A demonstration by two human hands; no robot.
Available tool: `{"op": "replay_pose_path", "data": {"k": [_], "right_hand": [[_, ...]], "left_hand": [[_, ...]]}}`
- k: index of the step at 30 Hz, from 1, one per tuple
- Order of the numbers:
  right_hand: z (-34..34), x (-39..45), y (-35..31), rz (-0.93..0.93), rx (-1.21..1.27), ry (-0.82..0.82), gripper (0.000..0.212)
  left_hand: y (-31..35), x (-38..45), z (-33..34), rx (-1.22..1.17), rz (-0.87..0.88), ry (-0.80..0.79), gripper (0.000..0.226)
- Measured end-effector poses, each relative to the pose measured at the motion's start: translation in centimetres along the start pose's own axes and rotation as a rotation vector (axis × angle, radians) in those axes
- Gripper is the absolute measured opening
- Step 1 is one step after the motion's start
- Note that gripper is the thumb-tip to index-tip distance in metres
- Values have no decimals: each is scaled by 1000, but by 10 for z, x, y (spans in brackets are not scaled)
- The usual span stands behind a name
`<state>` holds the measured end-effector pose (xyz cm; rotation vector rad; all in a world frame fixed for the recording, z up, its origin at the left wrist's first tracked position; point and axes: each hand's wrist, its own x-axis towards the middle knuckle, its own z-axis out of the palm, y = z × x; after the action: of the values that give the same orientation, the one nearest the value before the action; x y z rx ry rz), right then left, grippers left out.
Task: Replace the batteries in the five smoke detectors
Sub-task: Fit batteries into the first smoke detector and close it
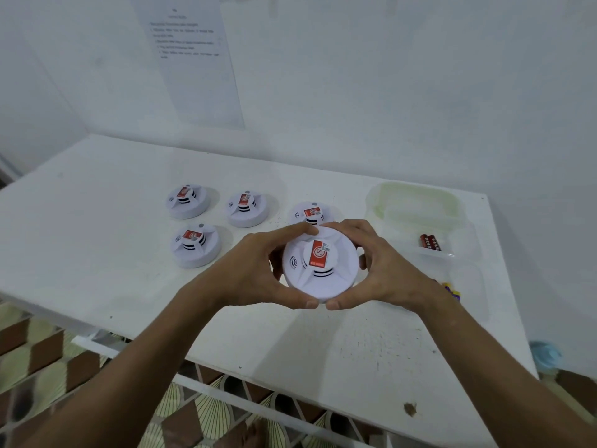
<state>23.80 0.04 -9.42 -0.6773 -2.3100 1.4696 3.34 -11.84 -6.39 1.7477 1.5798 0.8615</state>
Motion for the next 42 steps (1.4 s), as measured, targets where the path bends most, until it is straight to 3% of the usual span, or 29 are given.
{"op": "replay_pose_path", "data": {"k": [9, 23, 42], "right_hand": [[37, 40, -17, 15, 11, 36, 105], [86, 80, -37, 63, 24, 139, 105], [101, 89, -39, 136, -8, 218, 103]], "left_hand": [[-27, -7, -48, 2, 78, -50, 74], [-76, -9, -101, -116, 68, -119, 77], [-108, 7, -114, -140, 96, -194, 84]]}}
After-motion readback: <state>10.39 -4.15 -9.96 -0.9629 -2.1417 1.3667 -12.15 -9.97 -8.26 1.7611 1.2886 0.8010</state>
